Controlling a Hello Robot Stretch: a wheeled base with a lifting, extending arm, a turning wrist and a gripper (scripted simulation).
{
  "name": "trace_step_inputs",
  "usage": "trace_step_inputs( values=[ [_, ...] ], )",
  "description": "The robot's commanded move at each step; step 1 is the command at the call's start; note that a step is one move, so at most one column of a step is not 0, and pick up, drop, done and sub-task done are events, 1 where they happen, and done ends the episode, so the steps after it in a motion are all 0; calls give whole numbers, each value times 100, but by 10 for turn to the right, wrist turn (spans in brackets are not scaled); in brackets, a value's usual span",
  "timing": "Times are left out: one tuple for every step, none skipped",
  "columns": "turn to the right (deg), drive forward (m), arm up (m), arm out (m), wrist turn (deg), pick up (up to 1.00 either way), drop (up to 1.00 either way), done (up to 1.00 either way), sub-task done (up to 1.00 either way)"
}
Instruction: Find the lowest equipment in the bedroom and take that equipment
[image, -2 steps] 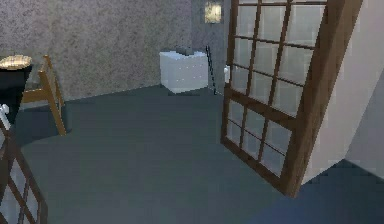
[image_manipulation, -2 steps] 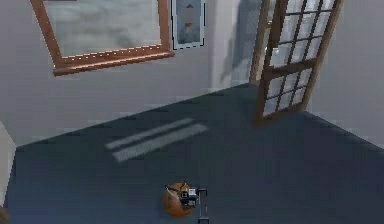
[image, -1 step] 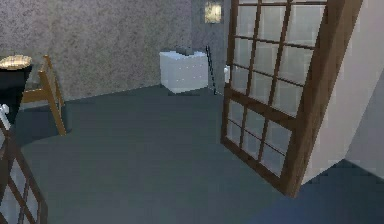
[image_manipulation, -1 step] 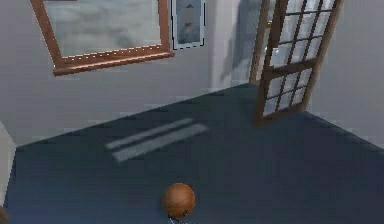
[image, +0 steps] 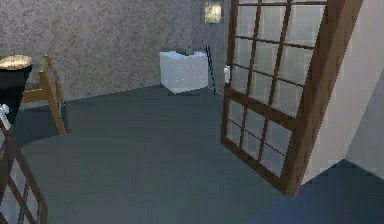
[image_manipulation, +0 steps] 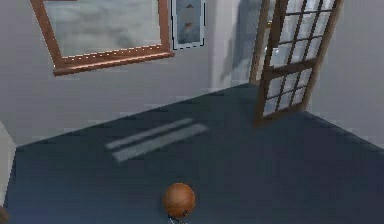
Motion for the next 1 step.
trace_step_inputs(
  values=[
    [0, 0, 10, 0, 0, 0, 0, 0, 0]
  ],
)
